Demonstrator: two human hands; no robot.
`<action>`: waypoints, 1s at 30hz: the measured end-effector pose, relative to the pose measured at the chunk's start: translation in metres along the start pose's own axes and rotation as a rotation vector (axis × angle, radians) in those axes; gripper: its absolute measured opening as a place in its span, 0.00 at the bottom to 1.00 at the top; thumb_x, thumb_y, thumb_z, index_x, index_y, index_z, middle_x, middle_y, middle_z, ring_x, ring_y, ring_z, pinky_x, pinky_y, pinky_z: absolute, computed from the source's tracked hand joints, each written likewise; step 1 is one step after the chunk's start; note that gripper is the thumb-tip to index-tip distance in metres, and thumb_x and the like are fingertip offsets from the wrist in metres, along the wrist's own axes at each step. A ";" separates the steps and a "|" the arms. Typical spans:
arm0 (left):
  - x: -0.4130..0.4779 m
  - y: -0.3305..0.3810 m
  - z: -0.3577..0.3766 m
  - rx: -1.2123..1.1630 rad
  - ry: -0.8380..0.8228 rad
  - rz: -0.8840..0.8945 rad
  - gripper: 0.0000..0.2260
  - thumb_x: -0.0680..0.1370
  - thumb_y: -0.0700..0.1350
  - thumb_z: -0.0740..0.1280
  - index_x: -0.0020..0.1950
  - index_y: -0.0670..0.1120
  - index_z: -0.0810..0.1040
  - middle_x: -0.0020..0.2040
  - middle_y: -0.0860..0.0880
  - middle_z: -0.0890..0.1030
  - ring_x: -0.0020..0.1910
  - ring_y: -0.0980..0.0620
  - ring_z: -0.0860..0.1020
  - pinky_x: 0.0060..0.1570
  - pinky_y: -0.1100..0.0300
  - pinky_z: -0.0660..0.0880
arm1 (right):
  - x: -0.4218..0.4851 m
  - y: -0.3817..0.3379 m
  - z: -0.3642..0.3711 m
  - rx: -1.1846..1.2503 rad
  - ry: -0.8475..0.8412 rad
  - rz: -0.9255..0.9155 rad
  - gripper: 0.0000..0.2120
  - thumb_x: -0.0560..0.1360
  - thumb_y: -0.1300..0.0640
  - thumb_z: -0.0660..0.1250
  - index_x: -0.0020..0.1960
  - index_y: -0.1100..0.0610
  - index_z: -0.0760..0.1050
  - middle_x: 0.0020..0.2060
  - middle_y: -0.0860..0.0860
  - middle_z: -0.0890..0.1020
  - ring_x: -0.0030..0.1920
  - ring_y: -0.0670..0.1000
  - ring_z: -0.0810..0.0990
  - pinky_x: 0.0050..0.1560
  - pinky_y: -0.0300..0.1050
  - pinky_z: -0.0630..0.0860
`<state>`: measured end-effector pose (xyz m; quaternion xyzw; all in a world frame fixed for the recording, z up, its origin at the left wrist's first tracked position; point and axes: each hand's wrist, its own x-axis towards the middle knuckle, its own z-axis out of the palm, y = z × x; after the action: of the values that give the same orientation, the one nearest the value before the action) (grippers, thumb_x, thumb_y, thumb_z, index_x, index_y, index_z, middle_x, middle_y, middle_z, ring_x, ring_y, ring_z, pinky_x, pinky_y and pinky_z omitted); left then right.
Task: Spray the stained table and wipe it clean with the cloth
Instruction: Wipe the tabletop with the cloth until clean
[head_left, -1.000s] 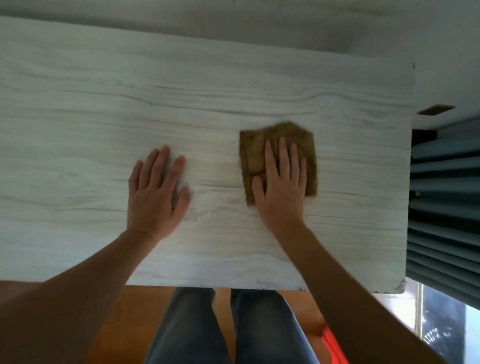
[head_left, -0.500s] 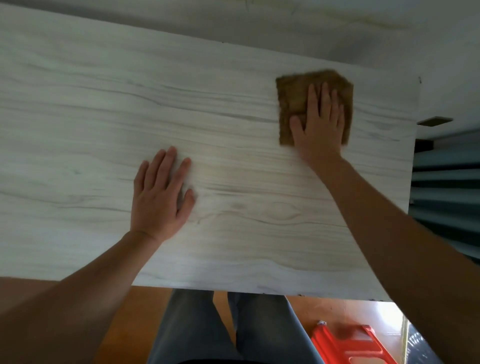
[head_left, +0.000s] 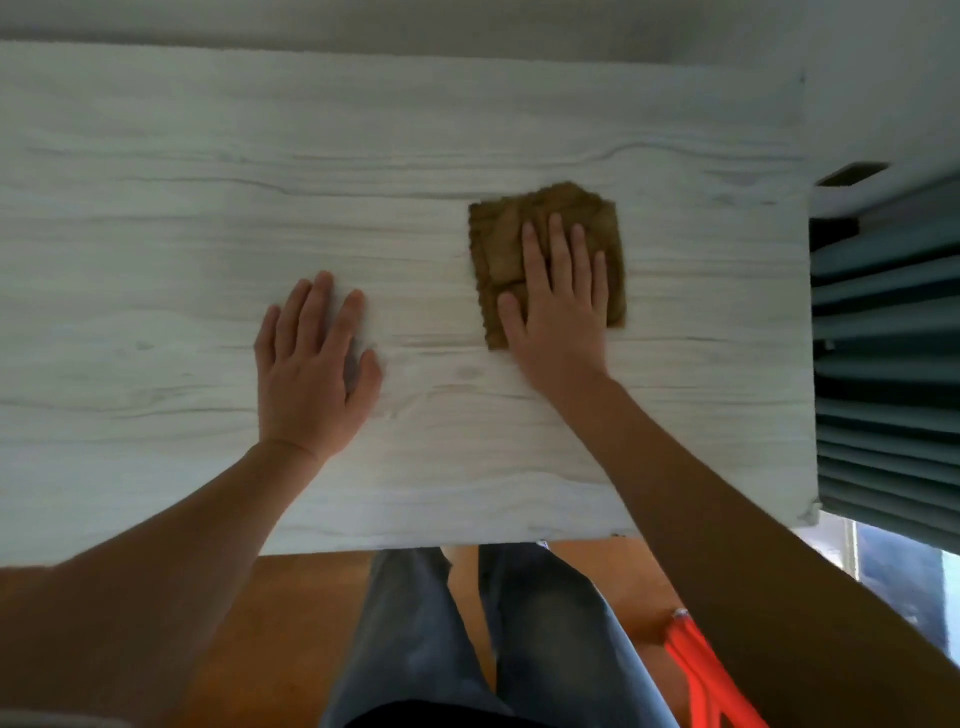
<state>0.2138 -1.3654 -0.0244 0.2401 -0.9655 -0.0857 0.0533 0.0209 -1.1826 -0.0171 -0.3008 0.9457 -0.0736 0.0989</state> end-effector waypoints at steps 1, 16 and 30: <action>0.000 0.000 0.000 -0.005 0.009 0.001 0.27 0.82 0.54 0.58 0.79 0.46 0.68 0.81 0.40 0.64 0.81 0.38 0.61 0.79 0.42 0.56 | -0.021 0.002 0.002 0.000 -0.010 0.014 0.34 0.80 0.43 0.53 0.83 0.54 0.53 0.82 0.56 0.54 0.82 0.59 0.50 0.80 0.59 0.45; -0.007 -0.008 -0.017 -0.142 -0.176 0.015 0.29 0.81 0.56 0.54 0.80 0.47 0.63 0.84 0.42 0.56 0.83 0.41 0.52 0.82 0.43 0.46 | -0.199 -0.040 0.022 0.131 -0.061 0.387 0.34 0.82 0.48 0.55 0.83 0.52 0.47 0.83 0.53 0.46 0.82 0.56 0.40 0.80 0.58 0.39; -0.104 -0.066 -0.050 0.006 -0.324 0.087 0.31 0.82 0.60 0.52 0.80 0.44 0.64 0.82 0.40 0.60 0.81 0.37 0.58 0.77 0.38 0.58 | -0.213 -0.103 0.034 0.114 -0.134 -0.101 0.32 0.80 0.48 0.55 0.82 0.49 0.54 0.82 0.49 0.56 0.82 0.52 0.50 0.81 0.53 0.46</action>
<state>0.3426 -1.3803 0.0055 0.1813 -0.9712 -0.1182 -0.1001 0.2557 -1.1440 0.0007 -0.3464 0.9148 -0.1119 0.1748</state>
